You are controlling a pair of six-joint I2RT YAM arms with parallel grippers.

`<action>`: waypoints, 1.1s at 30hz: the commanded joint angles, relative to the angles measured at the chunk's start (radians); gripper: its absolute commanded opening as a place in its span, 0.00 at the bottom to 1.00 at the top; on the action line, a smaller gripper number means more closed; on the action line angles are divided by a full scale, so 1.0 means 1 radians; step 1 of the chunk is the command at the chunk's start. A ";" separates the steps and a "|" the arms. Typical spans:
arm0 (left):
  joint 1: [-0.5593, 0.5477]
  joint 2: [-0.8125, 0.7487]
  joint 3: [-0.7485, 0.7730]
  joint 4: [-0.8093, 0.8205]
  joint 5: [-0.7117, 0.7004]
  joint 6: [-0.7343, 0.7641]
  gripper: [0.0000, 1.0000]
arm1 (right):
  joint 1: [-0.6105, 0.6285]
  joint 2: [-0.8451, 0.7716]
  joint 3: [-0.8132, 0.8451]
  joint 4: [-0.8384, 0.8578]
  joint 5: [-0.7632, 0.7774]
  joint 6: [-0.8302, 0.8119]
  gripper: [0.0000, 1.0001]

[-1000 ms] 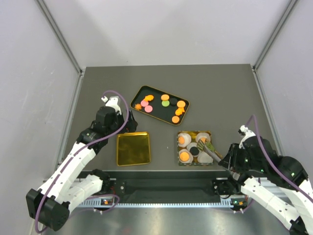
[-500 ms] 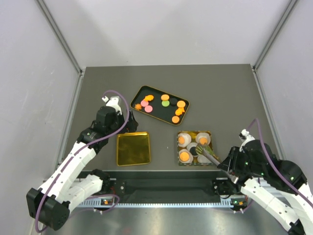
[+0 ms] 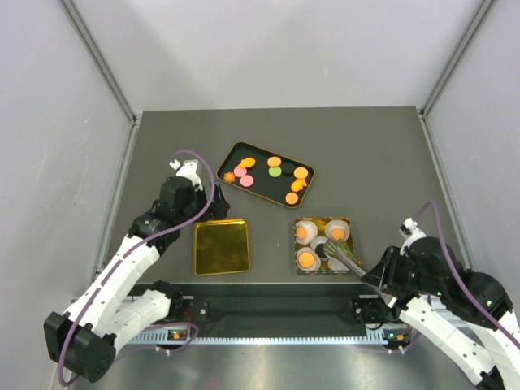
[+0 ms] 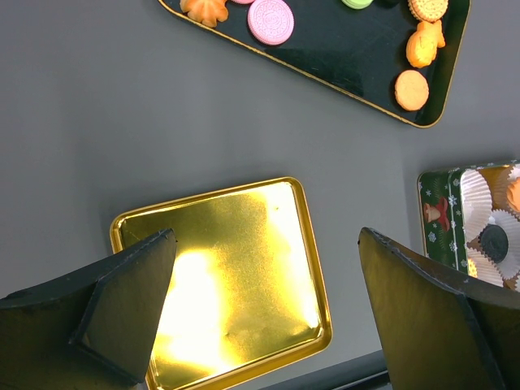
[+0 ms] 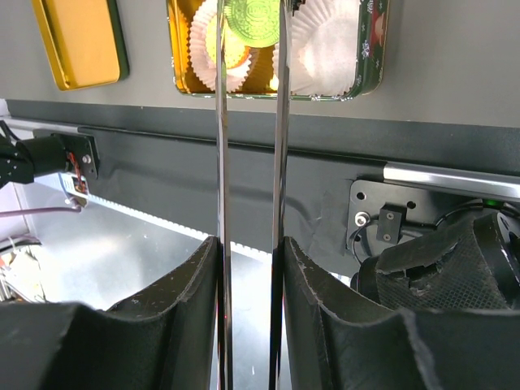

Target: Pack the cookies

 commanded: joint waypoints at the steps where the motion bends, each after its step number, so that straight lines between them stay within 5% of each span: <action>1: 0.005 0.000 0.015 0.044 0.002 0.005 0.99 | -0.008 -0.010 0.005 -0.117 -0.002 0.004 0.27; 25: 0.005 0.017 0.013 0.049 0.014 0.003 0.99 | 0.006 0.109 0.050 -0.117 0.015 -0.076 0.28; 33: 0.004 0.068 0.013 0.092 0.167 0.017 0.99 | 0.012 0.134 0.094 -0.119 0.012 -0.084 0.28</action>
